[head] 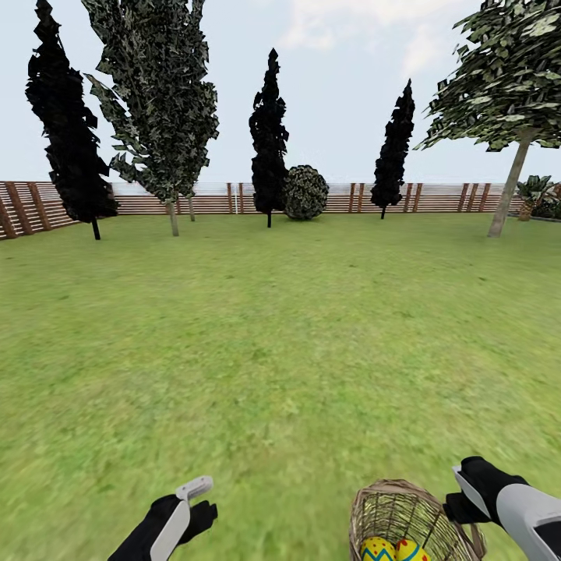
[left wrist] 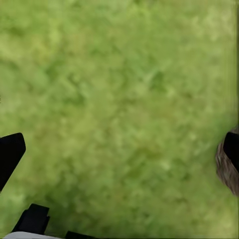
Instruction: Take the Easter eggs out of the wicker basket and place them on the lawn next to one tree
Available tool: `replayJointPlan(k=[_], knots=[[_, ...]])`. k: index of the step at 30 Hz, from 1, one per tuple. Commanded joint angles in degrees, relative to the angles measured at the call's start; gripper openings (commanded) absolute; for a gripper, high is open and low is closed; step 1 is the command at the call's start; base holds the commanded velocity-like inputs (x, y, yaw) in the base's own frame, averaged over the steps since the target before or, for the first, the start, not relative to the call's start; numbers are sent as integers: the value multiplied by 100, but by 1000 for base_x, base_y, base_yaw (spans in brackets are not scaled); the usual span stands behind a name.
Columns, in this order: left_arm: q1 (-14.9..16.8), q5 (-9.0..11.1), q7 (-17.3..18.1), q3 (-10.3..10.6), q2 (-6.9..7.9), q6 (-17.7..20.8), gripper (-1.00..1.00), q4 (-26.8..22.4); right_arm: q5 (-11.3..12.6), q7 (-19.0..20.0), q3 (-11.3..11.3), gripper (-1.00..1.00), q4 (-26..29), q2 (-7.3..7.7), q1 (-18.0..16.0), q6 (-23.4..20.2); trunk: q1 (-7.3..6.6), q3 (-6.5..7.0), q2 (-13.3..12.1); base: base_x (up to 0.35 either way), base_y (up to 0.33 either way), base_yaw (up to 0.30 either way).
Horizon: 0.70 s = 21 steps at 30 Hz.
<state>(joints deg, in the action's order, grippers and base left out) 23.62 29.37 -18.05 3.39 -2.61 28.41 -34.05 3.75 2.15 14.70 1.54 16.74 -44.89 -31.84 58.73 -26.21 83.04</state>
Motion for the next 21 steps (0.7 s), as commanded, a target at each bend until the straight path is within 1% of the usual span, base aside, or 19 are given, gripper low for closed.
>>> replayJointPlan(k=[1,3,12,21], knots=[[2,60,-52,27,5,-21,100,-10,37,22,50,100,12,1,-2,-33,0,-7,4,0,0,0],[2,60,-51,28,5,-50,100,-10,38,22,50,100,13,-2,-2,-33,0,-7,4,0,0,0],[2,83,-34,-3,23,-28,100,-8,35,22,50,100,13,-6,-2,-37,198,-168,365,0,0,0],[2,87,-41,3,7,-20,100,-5,33,22,50,100,13,-8,-2,-48,395,-330,726,0,0,0]])
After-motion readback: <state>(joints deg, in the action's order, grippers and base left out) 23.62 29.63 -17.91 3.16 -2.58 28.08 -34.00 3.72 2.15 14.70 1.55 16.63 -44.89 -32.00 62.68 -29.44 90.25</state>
